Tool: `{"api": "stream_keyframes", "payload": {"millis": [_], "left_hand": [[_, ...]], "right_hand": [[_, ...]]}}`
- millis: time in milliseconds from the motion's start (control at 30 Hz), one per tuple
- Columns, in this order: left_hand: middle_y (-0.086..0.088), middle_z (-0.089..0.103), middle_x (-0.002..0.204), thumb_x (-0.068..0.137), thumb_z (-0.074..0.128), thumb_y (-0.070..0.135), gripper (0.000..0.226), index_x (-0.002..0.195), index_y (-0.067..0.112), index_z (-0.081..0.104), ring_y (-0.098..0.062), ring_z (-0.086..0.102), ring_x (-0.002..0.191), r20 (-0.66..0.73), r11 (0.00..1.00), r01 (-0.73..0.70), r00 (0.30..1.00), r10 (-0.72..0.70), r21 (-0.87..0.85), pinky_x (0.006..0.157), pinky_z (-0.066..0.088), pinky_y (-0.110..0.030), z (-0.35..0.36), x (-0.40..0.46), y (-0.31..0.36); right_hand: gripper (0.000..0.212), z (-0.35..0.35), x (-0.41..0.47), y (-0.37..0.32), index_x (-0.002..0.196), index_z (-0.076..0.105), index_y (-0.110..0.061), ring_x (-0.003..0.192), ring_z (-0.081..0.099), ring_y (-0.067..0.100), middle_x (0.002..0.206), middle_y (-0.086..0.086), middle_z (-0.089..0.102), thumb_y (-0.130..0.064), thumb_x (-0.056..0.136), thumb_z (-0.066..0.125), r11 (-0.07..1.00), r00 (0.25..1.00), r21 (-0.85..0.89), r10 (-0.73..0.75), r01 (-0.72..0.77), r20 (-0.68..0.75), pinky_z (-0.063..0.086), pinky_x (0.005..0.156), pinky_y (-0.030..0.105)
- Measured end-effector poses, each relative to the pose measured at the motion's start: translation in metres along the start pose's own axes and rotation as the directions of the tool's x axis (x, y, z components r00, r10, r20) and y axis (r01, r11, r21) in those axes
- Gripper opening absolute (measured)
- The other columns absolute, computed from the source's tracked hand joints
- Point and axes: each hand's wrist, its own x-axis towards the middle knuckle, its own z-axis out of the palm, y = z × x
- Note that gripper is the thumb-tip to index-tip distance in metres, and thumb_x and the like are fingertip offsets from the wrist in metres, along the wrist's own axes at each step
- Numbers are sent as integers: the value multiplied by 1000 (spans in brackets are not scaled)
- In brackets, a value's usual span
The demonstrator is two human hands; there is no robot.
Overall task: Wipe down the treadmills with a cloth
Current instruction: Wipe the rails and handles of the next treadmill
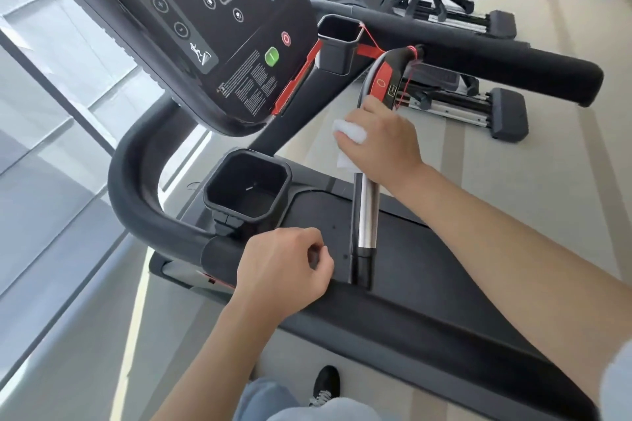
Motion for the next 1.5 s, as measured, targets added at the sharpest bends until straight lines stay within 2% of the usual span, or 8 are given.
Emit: {"api": "stream_keyframes", "payload": {"millis": [167, 433, 600, 733, 1000, 1133, 1233, 1500], "left_hand": [[14, 59, 59, 84, 50, 43, 24, 71, 28, 63, -9, 57, 55, -11, 1000, 15, 1000, -15, -13, 50, 48, -29, -1, -1, 1], [15, 56, 56, 84, 47, 47, 27, 69, 30, 61, -9, 54, 52, -14, 1000, -8, 1000, 8, 30, 47, 31, -14, -2, -1, 3], [18, 58, 57, 84, 53, 44, 20, 71, 32, 63, -7, 57, 55, 27, 998, 32, 999, -33, 61, 50, 33, -12, -3, -3, 5], [22, 60, 62, 88, 57, 44, 16, 81, 35, 68, -2, 60, 63, 105, 998, 34, 994, -40, 58, 57, 46, -18, -7, 1, 5], [27, 61, 112, 98, 66, 34, 27, 124, 37, 63, 0, 61, 103, 146, 982, -42, 987, 69, -183, 82, 53, -21, -6, 25, 18], [20, 57, 101, 94, 72, 33, 16, 85, 27, 60, -7, 58, 89, 99, 975, -158, 980, 175, -157, 68, 54, -32, 5, 36, 21], [21, 58, 105, 91, 76, 34, 17, 91, 27, 61, -6, 59, 96, 62, 969, -203, 975, 214, -143, 71, 55, -31, 9, 37, 19], [29, 46, 146, 94, 73, 46, 56, 145, 39, 50, 2, 53, 131, 101, 972, -192, 973, 207, -138, 98, 56, -27, 6, 38, 20]], "right_hand": [[23, -9, -55, -14, 78, 69, -17, 58, 45, 20, 82, -2, 48, -36, 91, 66, 999, 999, 44, -22, 21, 39, 40, 48, 29], [27, -35, -135, -8, 87, 66, -17, 59, 46, 16, 85, -4, 52, -42, 97, 67, 913, 883, 167, -405, 373, 237, 42, 47, 28], [32, -16, -54, 14, 103, 58, -14, 66, 55, 24, 98, 0, 56, -45, 103, 53, 982, 999, 183, 44, -44, 5, 46, 55, 34], [17, 1, 8, 15, 98, 49, -24, 76, 51, 21, 92, -5, 52, -39, 104, 52, 900, 937, 285, 349, -329, -19, 32, 59, 30], [21, -11, -59, -1, 98, 49, -21, 60, 44, 21, 89, -5, 45, -39, 99, 60, 964, 994, 244, 113, -110, 2, 39, 52, 32], [23, -22, -122, -8, 101, 50, -25, 57, 47, 18, 97, -9, 45, -46, 96, 59, 955, 992, 297, -58, 23, 109, 37, 48, 30], [27, -19, -116, 7, 101, 52, -21, 55, 47, 16, 97, -7, 51, -48, 98, 58, 965, 987, 234, -141, 119, 81, 32, 49, 25], [26, 4, 4, 13, 97, 52, -15, 73, 54, 22, 86, -3, 55, -39, 104, 55, 799, 876, 416, 483, -434, -15, 46, 61, 38]]}}
